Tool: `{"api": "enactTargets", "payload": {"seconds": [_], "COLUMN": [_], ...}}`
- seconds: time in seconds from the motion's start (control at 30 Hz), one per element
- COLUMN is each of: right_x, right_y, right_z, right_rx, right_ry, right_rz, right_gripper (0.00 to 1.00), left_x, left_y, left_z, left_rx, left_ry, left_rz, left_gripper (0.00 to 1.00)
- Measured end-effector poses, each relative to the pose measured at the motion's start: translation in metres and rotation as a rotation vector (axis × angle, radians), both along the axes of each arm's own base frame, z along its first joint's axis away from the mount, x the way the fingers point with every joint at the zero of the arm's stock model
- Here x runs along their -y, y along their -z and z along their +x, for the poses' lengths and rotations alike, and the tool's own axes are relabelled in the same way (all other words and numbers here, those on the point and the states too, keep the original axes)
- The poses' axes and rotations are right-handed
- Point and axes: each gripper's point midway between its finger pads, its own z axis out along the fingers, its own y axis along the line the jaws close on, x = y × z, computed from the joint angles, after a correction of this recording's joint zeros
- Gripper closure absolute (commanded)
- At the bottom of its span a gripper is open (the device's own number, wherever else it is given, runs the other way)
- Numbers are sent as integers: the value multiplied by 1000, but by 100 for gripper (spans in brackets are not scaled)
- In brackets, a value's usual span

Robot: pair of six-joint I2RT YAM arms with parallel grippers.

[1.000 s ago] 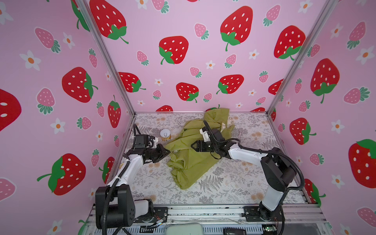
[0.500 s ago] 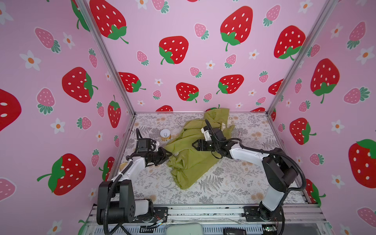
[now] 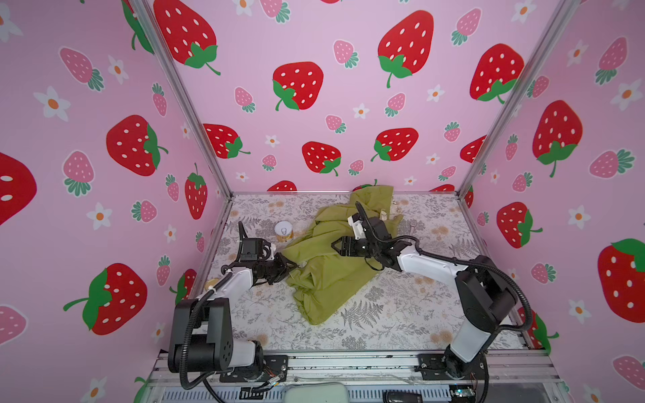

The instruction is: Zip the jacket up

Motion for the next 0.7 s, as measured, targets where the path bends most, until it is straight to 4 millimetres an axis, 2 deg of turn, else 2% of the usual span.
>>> {"api": "enactTargets", "payload": {"seconds": [0.13, 0.23, 0.33, 0.43, 0.7], "right_x": [1, 4, 5, 4, -5], "right_y": [0, -9, -25, -40, -58], "right_z": [-1, -3, -6, -10, -23], "right_rx": [-1, 9, 30, 41, 1], "right_ry": [0, 0, -8, -22, -81], "right_rz": [-1, 11, 38, 68, 167], "right_gripper": [31, 31, 31, 30, 32], "left_x": [-1, 0, 1, 2, 21], "left_y": [-3, -5, -11, -22, -58], "left_z": [5, 7, 9, 10, 10], "left_rx": [22, 34, 53, 90, 192], "left_ry": [-8, -12, -13, -6, 74], "left_rz": [1, -6, -12, -22, -106], "left_gripper": [100, 100, 100, 100, 100]}}
